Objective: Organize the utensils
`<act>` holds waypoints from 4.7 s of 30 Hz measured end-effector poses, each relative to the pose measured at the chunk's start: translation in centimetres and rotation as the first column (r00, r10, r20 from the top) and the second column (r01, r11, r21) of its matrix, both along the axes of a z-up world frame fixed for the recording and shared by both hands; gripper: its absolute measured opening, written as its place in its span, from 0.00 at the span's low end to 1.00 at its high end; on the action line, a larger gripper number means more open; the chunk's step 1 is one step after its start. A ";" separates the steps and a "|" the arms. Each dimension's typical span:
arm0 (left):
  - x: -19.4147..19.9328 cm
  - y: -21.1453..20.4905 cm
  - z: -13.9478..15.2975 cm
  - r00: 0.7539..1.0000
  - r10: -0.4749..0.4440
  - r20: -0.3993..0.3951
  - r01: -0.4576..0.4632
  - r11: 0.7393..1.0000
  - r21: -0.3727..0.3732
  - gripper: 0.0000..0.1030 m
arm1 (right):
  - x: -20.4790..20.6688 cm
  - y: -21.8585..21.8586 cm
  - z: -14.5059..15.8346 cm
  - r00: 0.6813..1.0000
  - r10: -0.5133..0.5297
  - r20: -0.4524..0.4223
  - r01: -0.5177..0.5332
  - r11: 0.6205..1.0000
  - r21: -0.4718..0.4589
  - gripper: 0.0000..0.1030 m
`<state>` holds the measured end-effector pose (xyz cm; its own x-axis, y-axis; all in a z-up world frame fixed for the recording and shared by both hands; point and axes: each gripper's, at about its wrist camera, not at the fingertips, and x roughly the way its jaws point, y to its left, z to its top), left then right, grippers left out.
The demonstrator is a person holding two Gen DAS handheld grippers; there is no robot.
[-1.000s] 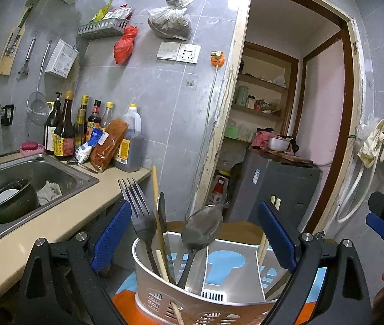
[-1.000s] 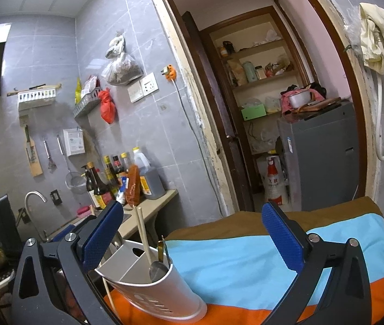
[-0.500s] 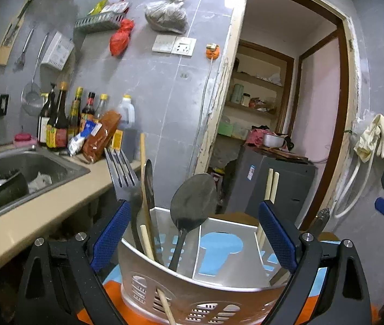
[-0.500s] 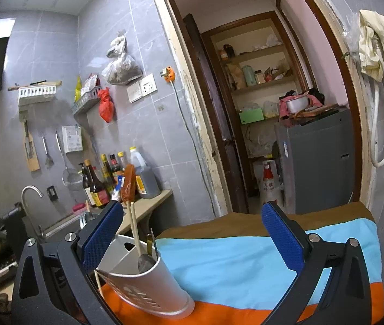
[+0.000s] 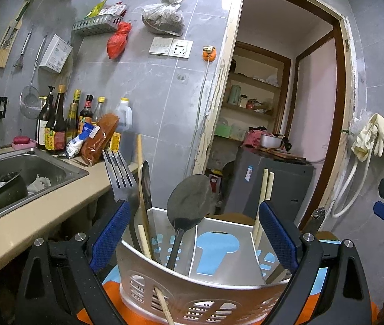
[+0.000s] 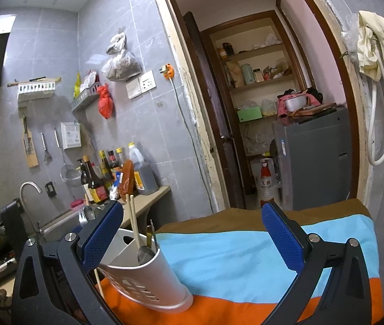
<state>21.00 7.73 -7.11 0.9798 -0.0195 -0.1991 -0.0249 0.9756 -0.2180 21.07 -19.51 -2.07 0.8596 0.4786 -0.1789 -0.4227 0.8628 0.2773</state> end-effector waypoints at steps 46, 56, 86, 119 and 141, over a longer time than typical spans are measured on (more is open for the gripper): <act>-26.8 -3.8 7.1 0.987 -0.067 -0.147 0.084 0.989 0.119 0.91 | -26.3 -4.8 4.2 0.959 -0.271 -0.082 0.248 0.945 -0.215 1.00; -28.6 -4.0 7.1 0.986 -0.103 -0.130 0.119 0.985 0.126 0.91 | -27.6 -4.0 4.2 0.961 -0.272 -0.056 0.254 0.942 -0.218 1.00; -28.0 -3.5 7.4 0.986 -0.097 -0.137 0.113 0.987 0.114 0.91 | -27.3 -3.3 4.6 0.962 -0.267 -0.064 0.247 0.943 -0.223 1.00; -27.8 -3.2 7.1 0.986 -0.094 -0.139 0.110 0.988 0.113 0.91 | -27.4 -3.0 4.5 0.962 -0.266 -0.068 0.245 0.944 -0.223 1.00; -27.6 -3.1 7.0 0.986 -0.094 -0.139 0.110 0.988 0.112 0.91 | -27.5 -2.7 4.3 0.962 -0.263 -0.071 0.242 0.944 -0.224 1.00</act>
<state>-6.65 4.58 -0.09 0.9384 -0.0859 -0.3347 0.0546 0.9933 -0.1017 -6.47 -22.19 2.27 0.9203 0.1900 -0.3420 -0.1630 0.9809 0.1065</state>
